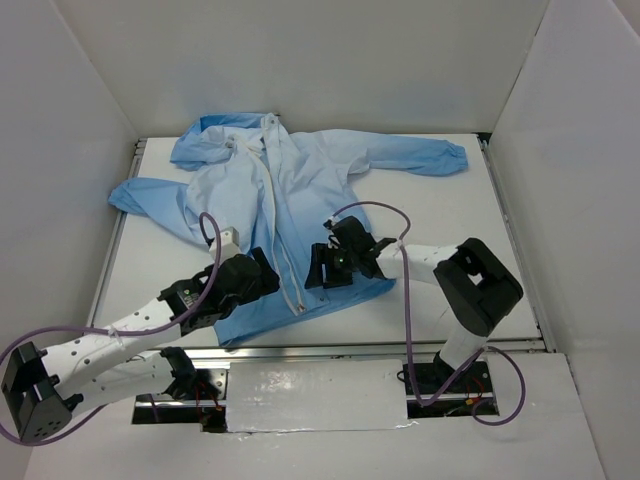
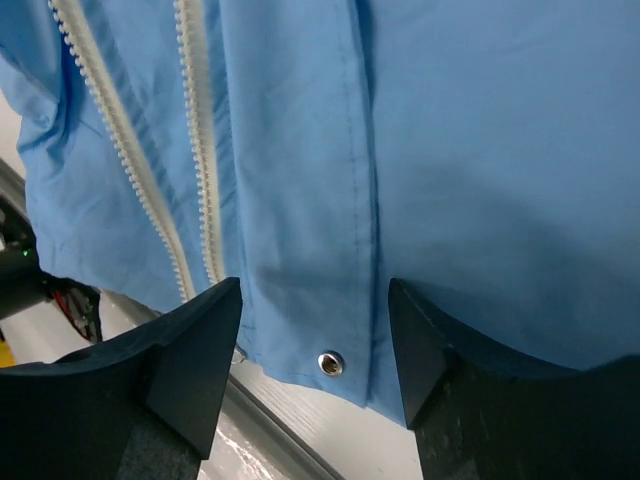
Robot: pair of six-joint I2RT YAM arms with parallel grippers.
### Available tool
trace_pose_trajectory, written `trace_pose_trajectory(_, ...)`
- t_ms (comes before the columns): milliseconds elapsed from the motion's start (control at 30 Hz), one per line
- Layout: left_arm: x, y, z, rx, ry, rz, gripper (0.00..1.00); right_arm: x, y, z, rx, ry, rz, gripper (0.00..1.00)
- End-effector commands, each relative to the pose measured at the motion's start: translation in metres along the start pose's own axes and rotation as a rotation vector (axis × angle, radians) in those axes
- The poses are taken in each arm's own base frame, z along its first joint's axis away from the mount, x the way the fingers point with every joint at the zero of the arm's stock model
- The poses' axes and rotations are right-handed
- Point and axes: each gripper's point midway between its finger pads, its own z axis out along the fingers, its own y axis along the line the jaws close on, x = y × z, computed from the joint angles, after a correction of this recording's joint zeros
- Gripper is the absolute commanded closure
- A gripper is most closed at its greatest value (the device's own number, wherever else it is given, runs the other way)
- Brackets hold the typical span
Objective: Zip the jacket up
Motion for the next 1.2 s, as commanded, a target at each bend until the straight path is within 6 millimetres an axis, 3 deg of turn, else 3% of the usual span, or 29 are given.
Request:
trace_pose_trajectory(0, -0.007, 0.003, -0.004, 0.001, -0.035, 0.030, 0.05, 0.003, 0.021, 0.009, -0.086, 0.024, 0.001, 0.33)
trace_pose_trajectory(200, -0.006, -0.001, -0.003, 0.018, -0.029, 0.039, 0.05, 0.018, 0.020, 0.015, -0.128, 0.049, 0.045, 0.51)
trace_pose_trajectory(300, -0.003, -0.005, -0.002, 0.040, -0.016, 0.041, 0.05, 0.016, 0.022, 0.013, -0.132, 0.040, 0.052, 0.69)
trace_pose_trajectory(333, -0.002, -0.007, -0.002, 0.049, -0.012, 0.046, 0.05, 0.013, 0.021, 0.012, -0.121, 0.025, 0.053, 0.87)
trace_pose_trajectory(400, -0.001, -0.017, -0.003, 0.096, 0.001, 0.047, 0.05, 0.011, 0.020, 0.010, -0.104, 0.016, 0.057, 1.00)
trace_pose_trajectory(600, 0.017, -0.057, -0.005, 0.308, 0.085, 0.083, 0.05, -0.006, 0.032, -0.016, -0.111, -0.088, 0.042, 1.00)
trace_pose_trajectory(700, 0.014, -0.086, -0.008, 0.437, 0.069, 0.048, 0.05, -0.018, 0.045, -0.046, -0.135, -0.175, 0.017, 1.00)
trace_pose_trajectory(900, 0.007, -0.112, 0.000, 0.518, 0.042, 0.018, 0.09, -0.021, 0.048, -0.074, -0.125, -0.234, -0.005, 1.00)
trace_pose_trajectory(1067, 0.000, -0.128, 0.009, 0.559, 0.012, -0.007, 0.21, -0.021, 0.050, -0.091, -0.131, -0.279, -0.008, 1.00)
trace_pose_trajectory(1167, 0.006, -0.127, 0.022, 0.529, 0.038, 0.001, 0.37, -0.022, 0.046, -0.095, -0.109, -0.293, -0.012, 1.00)
